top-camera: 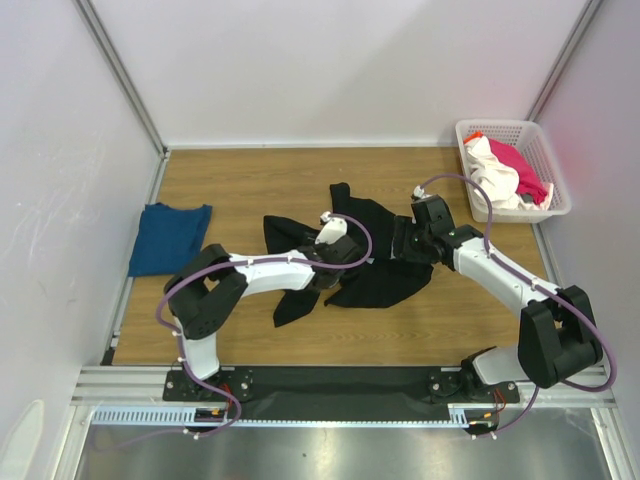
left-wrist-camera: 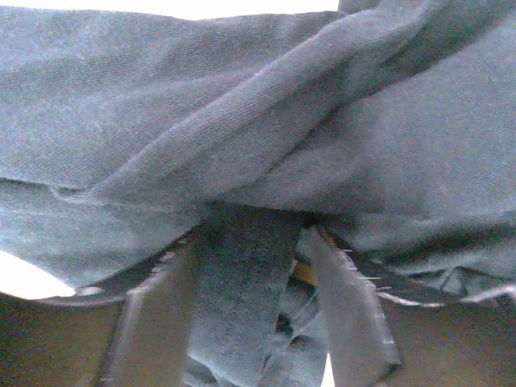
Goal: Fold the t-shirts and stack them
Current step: Flatten the tshirt out
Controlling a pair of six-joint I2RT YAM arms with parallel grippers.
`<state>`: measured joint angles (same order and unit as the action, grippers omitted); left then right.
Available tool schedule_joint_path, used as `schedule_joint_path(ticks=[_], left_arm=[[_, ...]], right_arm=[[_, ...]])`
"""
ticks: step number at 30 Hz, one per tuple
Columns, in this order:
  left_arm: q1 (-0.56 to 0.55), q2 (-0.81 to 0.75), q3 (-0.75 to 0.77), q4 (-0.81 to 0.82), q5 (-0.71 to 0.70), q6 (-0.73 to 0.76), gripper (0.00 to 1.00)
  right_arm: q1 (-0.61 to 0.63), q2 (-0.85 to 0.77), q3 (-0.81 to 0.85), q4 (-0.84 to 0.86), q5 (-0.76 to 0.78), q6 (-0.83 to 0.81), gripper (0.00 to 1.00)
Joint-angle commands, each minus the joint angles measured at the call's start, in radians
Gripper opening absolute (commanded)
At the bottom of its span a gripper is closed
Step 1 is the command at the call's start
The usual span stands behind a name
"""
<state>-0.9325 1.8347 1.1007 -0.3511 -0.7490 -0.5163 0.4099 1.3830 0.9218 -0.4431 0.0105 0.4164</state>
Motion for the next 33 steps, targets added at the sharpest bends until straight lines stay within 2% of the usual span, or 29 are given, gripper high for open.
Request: schedule_joint_path(ticks=[1, 5, 6, 8, 9, 14, 17, 23, 25, 29, 33], left_arm=[[0.004, 0.024, -0.001, 0.017, -0.036, -0.011, 0.57], [0.012, 0.038, 0.005, -0.002, -0.05, -0.022, 0.48], [0.014, 0.041, 0.004, -0.003, -0.05, -0.024, 0.38], [0.017, 0.044, 0.004, -0.015, -0.065, -0.033, 0.29], [0.017, 0.041, 0.005, -0.025, -0.073, -0.039, 0.18], [0.027, -0.029, 0.025, -0.086, -0.099, -0.047, 0.05], [0.04, -0.133, 0.015, -0.091, -0.082, -0.027, 0.0], [0.092, -0.356, -0.091, -0.054, 0.037, 0.005, 0.0], [0.107, -0.445, -0.14, -0.051, 0.056, 0.001, 0.0], [0.21, -0.558, -0.219, -0.058, 0.069, -0.045, 0.01], [0.303, -0.656, -0.303, -0.065, 0.079, -0.123, 0.0]], right_arm=[[-0.003, -0.001, 0.017, 0.012, -0.001, 0.004, 0.69], [-0.002, -0.001, 0.017, 0.012, 0.0, 0.007, 0.69], [-0.002, -0.001, 0.015, 0.012, -0.001, 0.005, 0.69], [-0.002, -0.001, 0.017, 0.011, -0.001, 0.009, 0.69], [-0.002, -0.002, 0.017, 0.009, -0.001, 0.005, 0.69], [-0.003, -0.002, 0.026, 0.02, -0.001, 0.007, 0.69], [-0.003, 0.013, 0.041, 0.038, -0.001, 0.001, 0.69], [-0.003, 0.097, 0.118, 0.145, -0.001, -0.021, 0.69], [0.0, 0.146, 0.156, 0.188, -0.049, -0.018, 0.69], [0.046, 0.226, 0.212, 0.204, -0.08, -0.037, 0.69], [0.098, 0.287, 0.249, 0.211, -0.017, -0.059, 0.71]])
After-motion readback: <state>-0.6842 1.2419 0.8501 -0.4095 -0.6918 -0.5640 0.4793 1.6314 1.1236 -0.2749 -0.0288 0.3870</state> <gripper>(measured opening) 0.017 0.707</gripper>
